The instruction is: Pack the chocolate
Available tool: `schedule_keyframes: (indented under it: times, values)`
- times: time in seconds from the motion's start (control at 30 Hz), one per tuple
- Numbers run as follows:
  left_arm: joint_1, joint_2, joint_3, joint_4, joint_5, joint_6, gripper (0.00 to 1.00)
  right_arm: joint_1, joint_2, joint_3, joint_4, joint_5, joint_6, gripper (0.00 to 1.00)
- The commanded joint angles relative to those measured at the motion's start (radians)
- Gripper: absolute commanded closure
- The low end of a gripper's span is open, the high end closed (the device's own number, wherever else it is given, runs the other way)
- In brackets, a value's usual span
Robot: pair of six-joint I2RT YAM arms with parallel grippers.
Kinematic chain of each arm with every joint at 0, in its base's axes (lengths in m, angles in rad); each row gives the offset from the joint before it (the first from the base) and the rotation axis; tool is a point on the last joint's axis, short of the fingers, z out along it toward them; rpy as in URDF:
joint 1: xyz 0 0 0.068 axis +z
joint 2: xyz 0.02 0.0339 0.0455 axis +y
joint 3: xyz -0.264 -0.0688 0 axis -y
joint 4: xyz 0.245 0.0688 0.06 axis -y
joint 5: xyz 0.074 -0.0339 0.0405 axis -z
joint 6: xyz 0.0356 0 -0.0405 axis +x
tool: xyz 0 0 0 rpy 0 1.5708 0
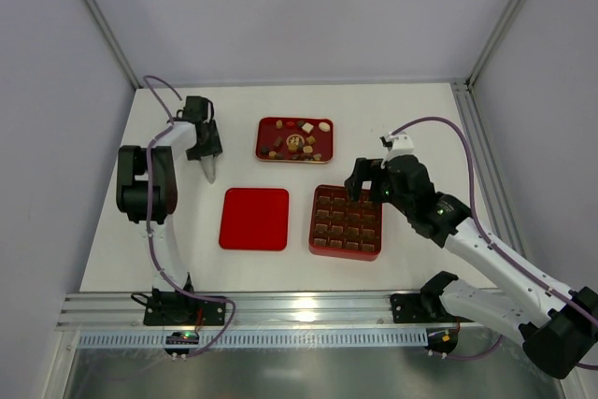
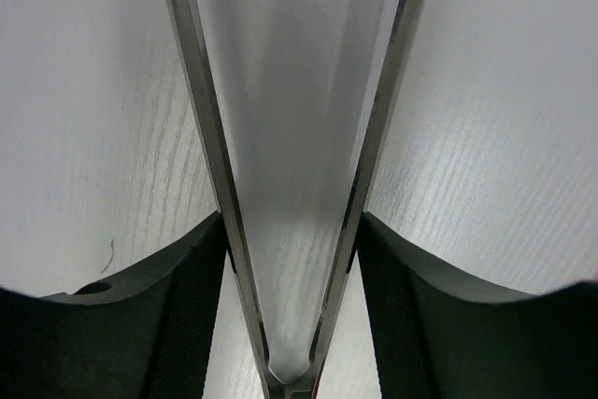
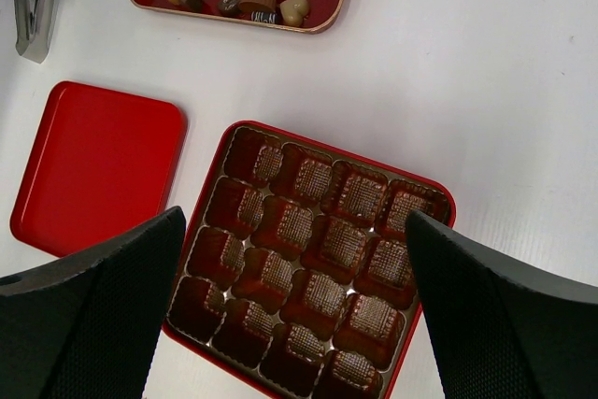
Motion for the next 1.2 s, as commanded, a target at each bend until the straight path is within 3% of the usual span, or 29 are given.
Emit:
schedule_keyframes:
  times: [0.0, 0.37, 0.83, 1.17]
  values:
    - [0.000, -0.001, 0.030, -0.037, -0.026, 0.010, 0.45, 0.004, -0.024, 0.003, 0.040, 0.010, 0.012, 0.00]
    - [-0.023, -0.133, 0.091, -0.130, -0.063, -0.009, 0.58, 0.003, -0.016, 0.009, 0.036, 0.024, 0.009, 0.00]
    - [-0.085, -0.311, 0.113, -0.279, -0.123, -0.040, 0.58, 0.003, -0.015, 0.020, 0.032, 0.038, 0.006, 0.00]
    - [-0.168, -0.431, 0.182, -0.415, -0.078, -0.036, 0.59, 0.003, -0.016, 0.046, 0.011, 0.055, 0.000, 0.00]
